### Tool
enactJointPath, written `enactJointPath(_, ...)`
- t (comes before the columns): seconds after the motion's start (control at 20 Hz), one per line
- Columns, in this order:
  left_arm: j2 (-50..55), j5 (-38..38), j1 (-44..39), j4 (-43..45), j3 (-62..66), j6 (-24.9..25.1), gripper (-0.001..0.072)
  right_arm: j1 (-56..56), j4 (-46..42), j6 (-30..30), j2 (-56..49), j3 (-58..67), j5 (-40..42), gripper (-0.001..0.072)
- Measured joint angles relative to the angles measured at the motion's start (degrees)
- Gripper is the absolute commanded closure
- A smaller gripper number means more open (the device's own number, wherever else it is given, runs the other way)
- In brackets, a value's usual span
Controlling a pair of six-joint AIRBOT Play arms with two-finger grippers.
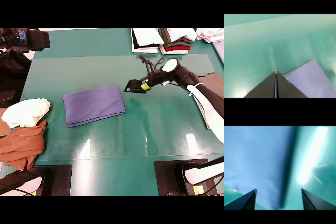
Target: Fold the shirts.
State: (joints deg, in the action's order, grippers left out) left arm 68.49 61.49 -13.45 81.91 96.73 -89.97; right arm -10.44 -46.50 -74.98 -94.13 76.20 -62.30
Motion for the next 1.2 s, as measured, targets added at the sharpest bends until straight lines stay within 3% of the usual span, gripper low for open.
enactJointPath(0.25, 0.02, -0.66, -1.38, -0.07, -0.02, -0.02, 0.0686, -2.19, 7.45, -0.35, -9.16, 3.45, -0.61, 0.0131)
enactJointPath(0.35, 0.0, -0.66, -1.51, -0.13, -0.02, -0.04, 0.0686, -5.4, 10.8, -0.35, -13.38, 7.1, -0.85, 0.0338)
enactJointPath(0.4, 0.02, -0.63, -1.55, -0.31, -0.02, -0.09, 0.0686, -7.19, 11.65, -0.35, -15.52, 9.2, -0.87, 0.0517)
enactJointPath(0.45, 0.0, -0.63, -1.6, -0.48, 0.0, -0.11, 0.0686, -8.92, 12.15, -0.35, -17.18, 10.99, -0.76, 0.0631)
enactJointPath(0.55, 0.0, -0.59, -1.66, -1.25, 0.0, -0.15, 0.0687, -11.96, 12.92, 0.57, -19.69, 14.99, -0.72, 0.069)
enactJointPath(0.65, 0.02, -0.57, -1.97, -1.88, -0.02, -0.2, 0.0687, -13.07, 12.13, 1.27, -20.11, 18.51, -0.11, 0.069)
enactJointPath(0.85, 0.02, -0.96, -5.14, -2.45, -0.07, -0.22, 0.0687, -7.91, 2.32, -0.52, -15.37, 24.04, 0.11, 0.069)
enactJointPath(1.2, 0.02, -3.8, -10.43, -2.97, -0.07, -0.42, 0.0686, 19.41, -13.7, -5.33, -1.64, 23.74, -2.6, 0.069)
